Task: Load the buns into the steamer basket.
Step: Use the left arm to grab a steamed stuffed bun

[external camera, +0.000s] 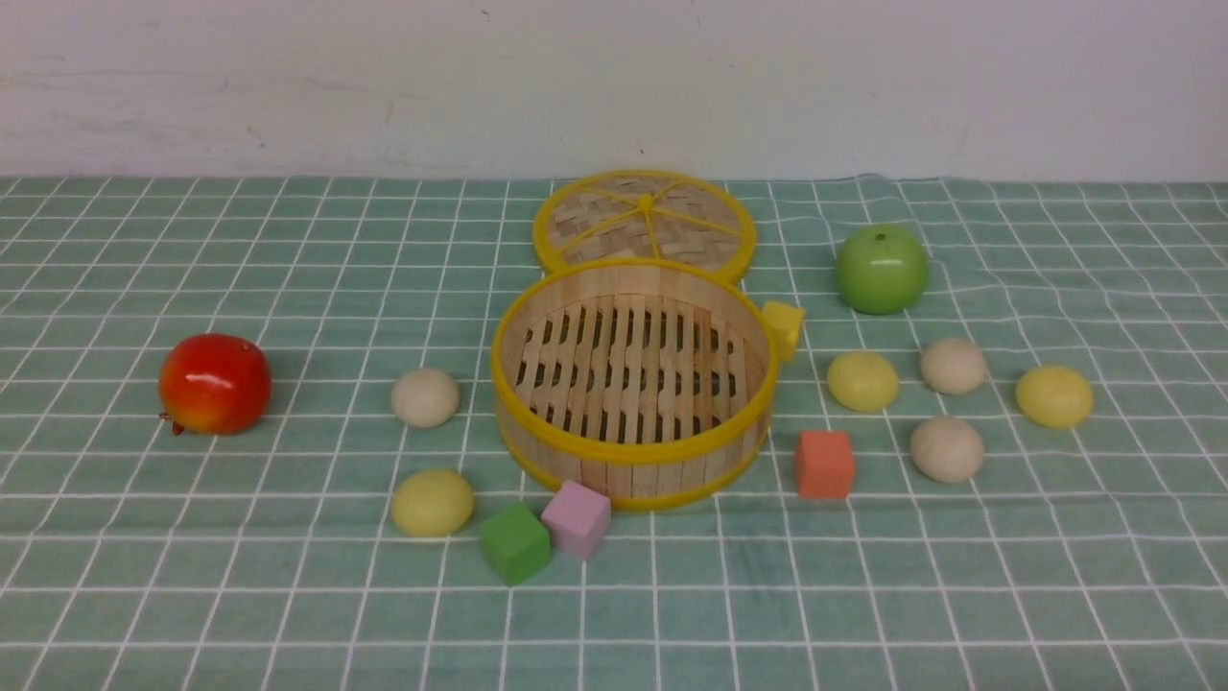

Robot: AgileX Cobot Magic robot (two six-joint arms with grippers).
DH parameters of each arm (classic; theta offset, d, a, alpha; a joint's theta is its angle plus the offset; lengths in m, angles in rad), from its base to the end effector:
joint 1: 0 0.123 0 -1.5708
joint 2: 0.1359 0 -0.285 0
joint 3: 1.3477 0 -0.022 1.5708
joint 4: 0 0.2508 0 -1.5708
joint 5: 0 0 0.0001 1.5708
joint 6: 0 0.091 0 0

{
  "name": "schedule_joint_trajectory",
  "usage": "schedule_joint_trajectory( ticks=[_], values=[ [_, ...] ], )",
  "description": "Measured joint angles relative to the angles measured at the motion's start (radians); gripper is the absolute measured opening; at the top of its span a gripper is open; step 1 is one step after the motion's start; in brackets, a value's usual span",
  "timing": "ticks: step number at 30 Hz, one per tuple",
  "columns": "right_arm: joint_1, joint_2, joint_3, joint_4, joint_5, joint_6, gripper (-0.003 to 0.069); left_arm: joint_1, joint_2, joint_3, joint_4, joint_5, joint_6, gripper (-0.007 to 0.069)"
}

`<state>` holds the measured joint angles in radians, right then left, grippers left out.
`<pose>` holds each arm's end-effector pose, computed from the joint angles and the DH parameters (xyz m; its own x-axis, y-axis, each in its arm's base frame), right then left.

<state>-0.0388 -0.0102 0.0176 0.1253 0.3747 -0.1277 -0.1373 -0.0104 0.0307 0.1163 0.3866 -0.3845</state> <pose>0.0526 0.0021 0.1744 -0.2878 0.0002 -0.9577 -0.0082 1.0000 0.0026 0.0524 -0.0032 0.1689 -0.3235 -0.2308 -0.9177 0.0075 0.9691 -0.2464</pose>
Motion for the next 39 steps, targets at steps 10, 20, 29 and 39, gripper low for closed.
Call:
schedule_joint_trajectory(
  ticks=[10, 20, 29, 39],
  values=[
    [0.000, 0.000, 0.000, 0.000, 0.000, 0.000, 0.0239, 0.000, 0.000, 0.000, 0.100, -0.002, 0.001, 0.0238],
    [0.000, 0.000, 0.000, 0.000, 0.000, 0.000, 0.0239, 0.000, 0.000, 0.000, 0.115, -0.002, 0.001, 0.0238],
    [0.000, 0.000, 0.000, 0.000, 0.000, 0.000, 0.0239, 0.000, 0.000, 0.000, 0.079, -0.144, 0.001, 0.0238],
    [0.000, 0.000, 0.000, 0.000, 0.000, 0.000, 0.0239, 0.000, 0.000, -0.008, -0.050, -0.632, 0.001, 0.0238]
  ],
)
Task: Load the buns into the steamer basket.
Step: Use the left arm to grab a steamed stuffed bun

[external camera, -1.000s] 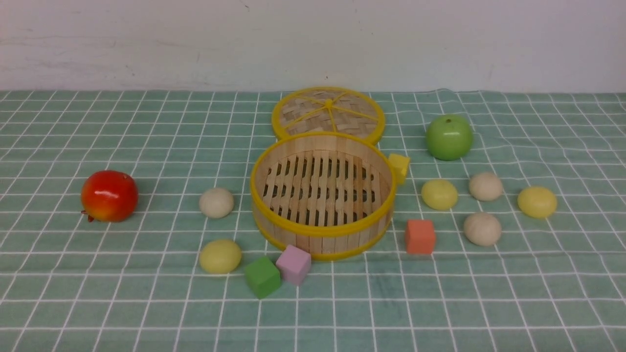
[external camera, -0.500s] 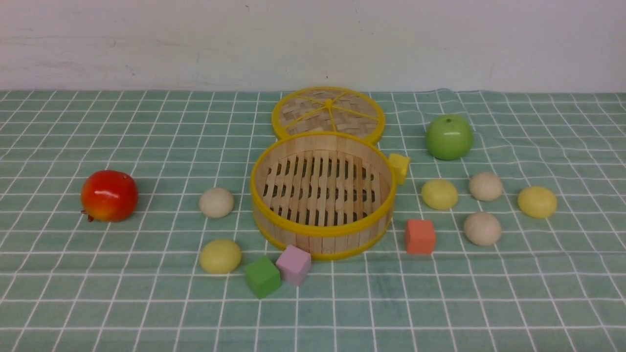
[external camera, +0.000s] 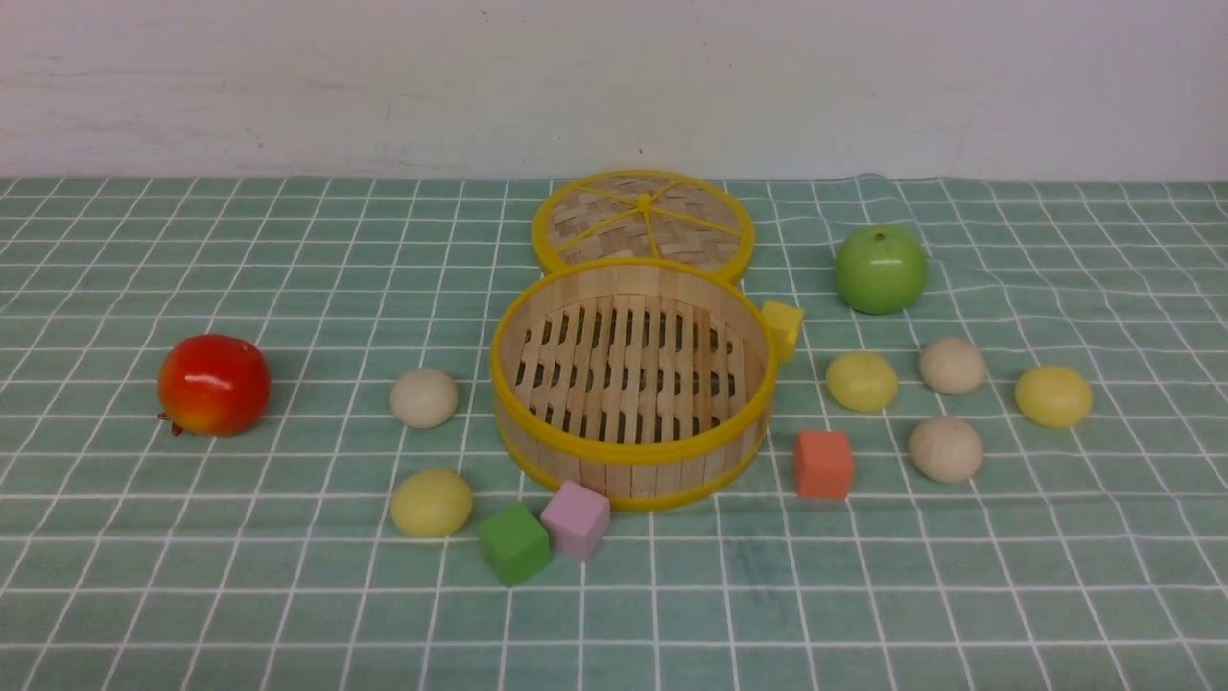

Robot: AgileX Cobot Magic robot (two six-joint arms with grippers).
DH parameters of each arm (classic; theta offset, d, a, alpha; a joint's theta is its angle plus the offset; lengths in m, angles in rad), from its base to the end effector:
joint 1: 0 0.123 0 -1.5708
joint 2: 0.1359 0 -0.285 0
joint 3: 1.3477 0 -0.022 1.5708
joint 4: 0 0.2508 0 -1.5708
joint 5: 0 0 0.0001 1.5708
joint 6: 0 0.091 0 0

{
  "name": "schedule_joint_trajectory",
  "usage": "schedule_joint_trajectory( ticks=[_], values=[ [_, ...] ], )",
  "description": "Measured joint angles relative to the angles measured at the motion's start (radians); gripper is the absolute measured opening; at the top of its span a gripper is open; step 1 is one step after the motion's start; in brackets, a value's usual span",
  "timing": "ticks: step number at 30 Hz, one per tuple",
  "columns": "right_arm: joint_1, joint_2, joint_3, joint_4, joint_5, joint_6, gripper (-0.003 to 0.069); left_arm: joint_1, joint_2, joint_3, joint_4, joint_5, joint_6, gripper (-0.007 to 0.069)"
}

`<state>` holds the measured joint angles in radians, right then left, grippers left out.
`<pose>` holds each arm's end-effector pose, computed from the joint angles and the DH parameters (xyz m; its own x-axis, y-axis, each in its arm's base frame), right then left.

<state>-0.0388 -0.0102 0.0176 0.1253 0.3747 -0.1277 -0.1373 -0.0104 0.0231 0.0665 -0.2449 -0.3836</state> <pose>0.0526 0.0021 0.1744 -0.2878 0.0002 -0.9577 -0.0082 1.0000 0.0026 0.0515 -0.0086 0.2277 0.2472 -0.3508 -0.9032 0.2418 0.9250 -0.2931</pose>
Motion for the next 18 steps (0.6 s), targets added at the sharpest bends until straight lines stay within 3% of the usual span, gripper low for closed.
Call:
schedule_joint_trajectory(
  ticks=[7, 10, 12, 18],
  values=[
    [0.000, 0.000, 0.000, 0.000, 0.000, 0.000, 0.0239, 0.000, 0.046, -0.245, -0.087, 0.042, 0.000, 0.0238],
    [0.000, 0.000, 0.000, 0.000, 0.000, 0.000, 0.0239, 0.000, 0.124, -0.368, -0.106, 0.139, 0.000, 0.0238],
    [0.000, 0.000, 0.000, 0.000, 0.000, 0.000, 0.0239, 0.000, 0.232, -0.488, -0.121, 0.294, 0.000, 0.0238],
    [0.000, 0.000, 0.000, 0.000, 0.000, 0.000, 0.0239, 0.000, 0.463, -0.558, -0.131, 0.501, 0.000, 0.0238]
  ],
)
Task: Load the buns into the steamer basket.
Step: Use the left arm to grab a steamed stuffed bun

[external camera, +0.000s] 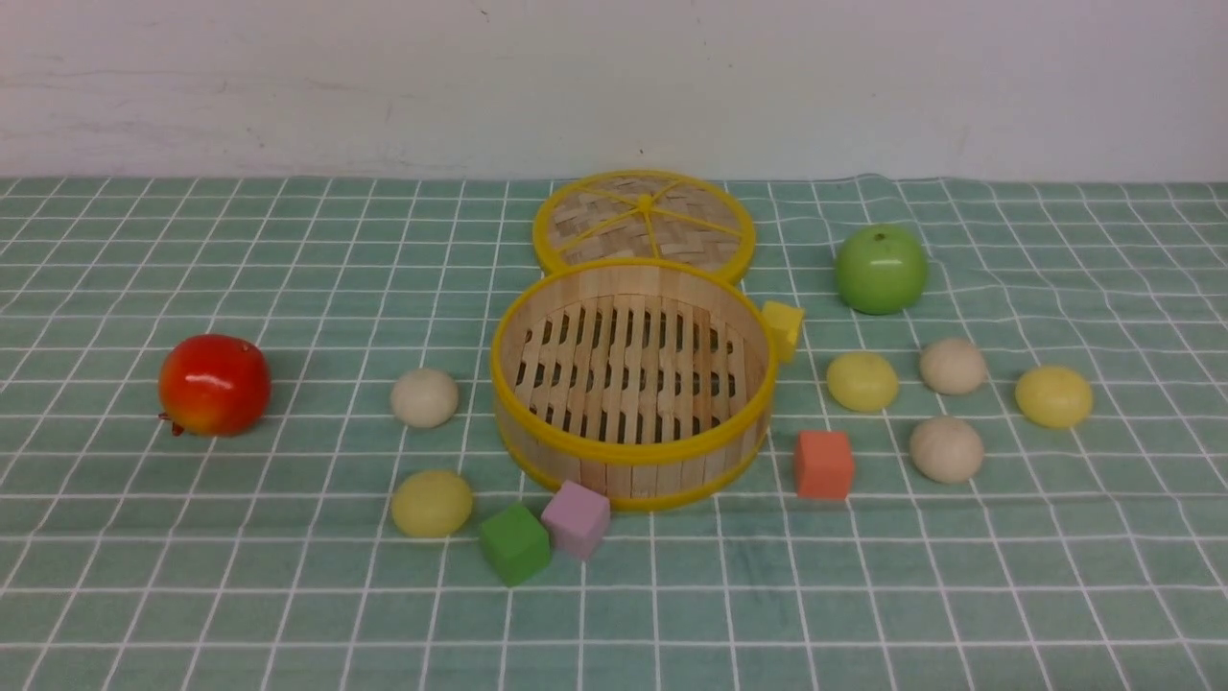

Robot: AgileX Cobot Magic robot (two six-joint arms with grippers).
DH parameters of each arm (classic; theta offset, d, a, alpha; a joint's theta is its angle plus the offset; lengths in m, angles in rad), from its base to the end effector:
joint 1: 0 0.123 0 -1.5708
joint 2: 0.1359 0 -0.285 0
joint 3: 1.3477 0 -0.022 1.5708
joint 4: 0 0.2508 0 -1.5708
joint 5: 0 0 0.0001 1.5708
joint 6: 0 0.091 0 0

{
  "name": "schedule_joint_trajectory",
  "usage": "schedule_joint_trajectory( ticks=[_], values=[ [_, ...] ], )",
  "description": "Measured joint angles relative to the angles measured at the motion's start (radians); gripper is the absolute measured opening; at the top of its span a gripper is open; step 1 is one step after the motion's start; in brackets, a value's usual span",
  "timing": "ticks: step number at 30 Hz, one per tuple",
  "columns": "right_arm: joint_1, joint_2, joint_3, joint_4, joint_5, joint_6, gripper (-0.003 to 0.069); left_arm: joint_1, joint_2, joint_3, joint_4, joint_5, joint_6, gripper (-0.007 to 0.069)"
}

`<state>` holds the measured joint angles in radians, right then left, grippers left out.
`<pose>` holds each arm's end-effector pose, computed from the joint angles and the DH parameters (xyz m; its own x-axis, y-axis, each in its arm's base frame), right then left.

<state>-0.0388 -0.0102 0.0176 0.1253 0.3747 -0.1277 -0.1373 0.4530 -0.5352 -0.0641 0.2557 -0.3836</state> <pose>0.0526 0.0021 0.1744 -0.2878 0.0002 -0.9577 -0.0082 1.0000 0.0026 0.0960 -0.0148 0.3374 -0.1425 -0.4154 -0.8984 0.1013 0.8968 -0.4307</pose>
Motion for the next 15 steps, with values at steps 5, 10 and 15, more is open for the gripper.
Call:
schedule_joint_trajectory(
  ticks=[5, 10, 15],
  values=[
    [0.000, 0.000, 0.000, 0.000, 0.000, 0.000, 0.0239, 0.000, 0.165, -0.001, -0.005, 0.009, 0.000, 0.0238],
    [0.000, 0.000, 0.000, 0.000, 0.000, 0.000, 0.0239, 0.000, 0.367, -0.005, -0.037, 0.006, 0.000, 0.0238],
    [0.000, 0.000, 0.000, 0.000, 0.000, 0.000, 0.0239, 0.000, 0.584, -0.097, -0.108, 0.073, 0.004, 0.0238]
  ],
)
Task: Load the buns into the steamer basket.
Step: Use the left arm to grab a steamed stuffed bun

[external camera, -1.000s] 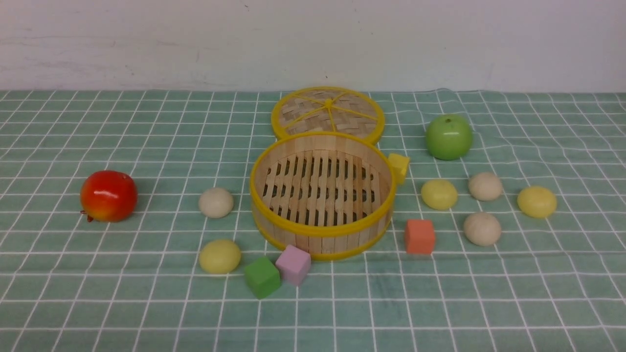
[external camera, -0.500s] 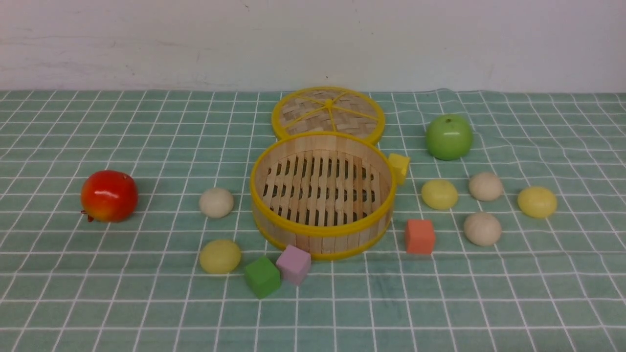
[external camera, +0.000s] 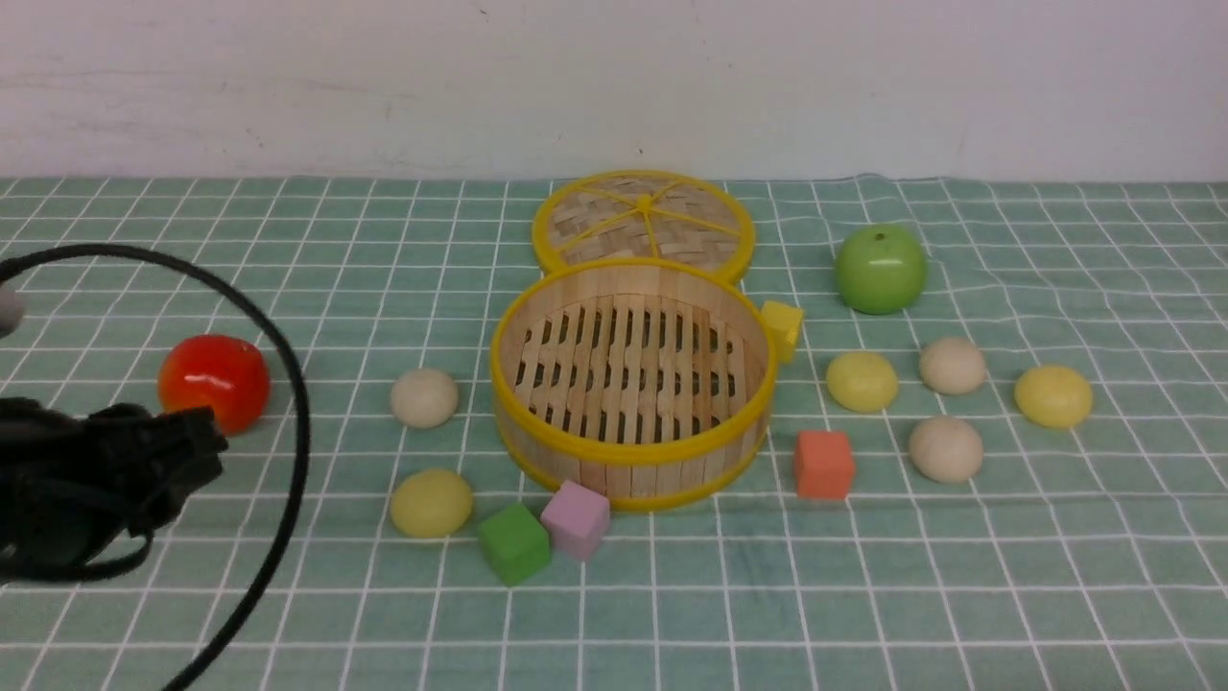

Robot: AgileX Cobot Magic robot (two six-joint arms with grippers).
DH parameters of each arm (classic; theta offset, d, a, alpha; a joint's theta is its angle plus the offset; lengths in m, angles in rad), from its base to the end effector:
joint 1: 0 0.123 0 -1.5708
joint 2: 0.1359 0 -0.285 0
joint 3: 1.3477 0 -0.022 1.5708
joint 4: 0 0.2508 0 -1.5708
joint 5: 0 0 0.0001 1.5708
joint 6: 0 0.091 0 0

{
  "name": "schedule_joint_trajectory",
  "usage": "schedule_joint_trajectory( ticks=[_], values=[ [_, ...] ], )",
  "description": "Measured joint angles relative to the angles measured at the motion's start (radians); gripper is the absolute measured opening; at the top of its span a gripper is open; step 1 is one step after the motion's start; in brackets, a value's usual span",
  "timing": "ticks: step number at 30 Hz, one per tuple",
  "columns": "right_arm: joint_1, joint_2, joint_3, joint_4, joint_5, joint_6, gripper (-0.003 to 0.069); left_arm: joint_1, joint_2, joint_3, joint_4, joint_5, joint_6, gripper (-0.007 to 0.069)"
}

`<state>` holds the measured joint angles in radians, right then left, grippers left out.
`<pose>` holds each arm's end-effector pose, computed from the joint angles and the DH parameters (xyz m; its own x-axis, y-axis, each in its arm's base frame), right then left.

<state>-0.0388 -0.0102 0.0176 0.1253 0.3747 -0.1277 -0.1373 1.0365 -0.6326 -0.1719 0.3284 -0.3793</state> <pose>0.0526 0.0021 0.1744 -0.2878 0.0002 -0.9577 -0.0082 1.0000 0.0026 0.2048 -0.0334 0.2741 -0.6003 -0.4372 -0.6697 -0.1509 0.8843 -0.4420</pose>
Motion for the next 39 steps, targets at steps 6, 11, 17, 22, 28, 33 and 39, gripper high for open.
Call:
schedule_joint_trajectory(
  ticks=[6, 11, 17, 22, 28, 33, 39],
  values=[
    [0.000, 0.000, 0.000, 0.000, 0.000, 0.000, 0.0239, 0.000, 0.254, -0.243, -0.030, 0.248, 0.111, 0.0238],
    [0.000, 0.000, 0.000, 0.000, 0.000, 0.000, 0.0239, -0.008, 0.464, -0.466, -0.105, 0.477, 0.256, 0.0238],
    [0.000, 0.000, 0.000, 0.000, 0.000, 0.000, 0.0239, -0.114, 0.633, -0.689, -0.069, 0.558, 0.289, 0.0238],
    [0.000, 0.000, 0.000, 0.000, 0.000, 0.000, 0.0239, -0.200, 0.756, -0.823, 0.109, 0.601, 0.190, 0.0238],
    [0.000, 0.000, 0.000, 0.000, 0.000, 0.000, 0.0239, -0.246, 0.848, -0.875, 0.295, 0.643, 0.060, 0.0238],
    [0.000, 0.000, 0.000, 0.000, 0.000, 0.000, 0.0239, -0.248, 0.899, -0.875, 0.305, 0.640, 0.038, 0.0238],
    [0.000, 0.000, 0.000, 0.000, 0.000, 0.000, 0.0239, -0.248, 0.943, -0.876, 0.304, 0.619, 0.029, 0.0238]
  ],
)
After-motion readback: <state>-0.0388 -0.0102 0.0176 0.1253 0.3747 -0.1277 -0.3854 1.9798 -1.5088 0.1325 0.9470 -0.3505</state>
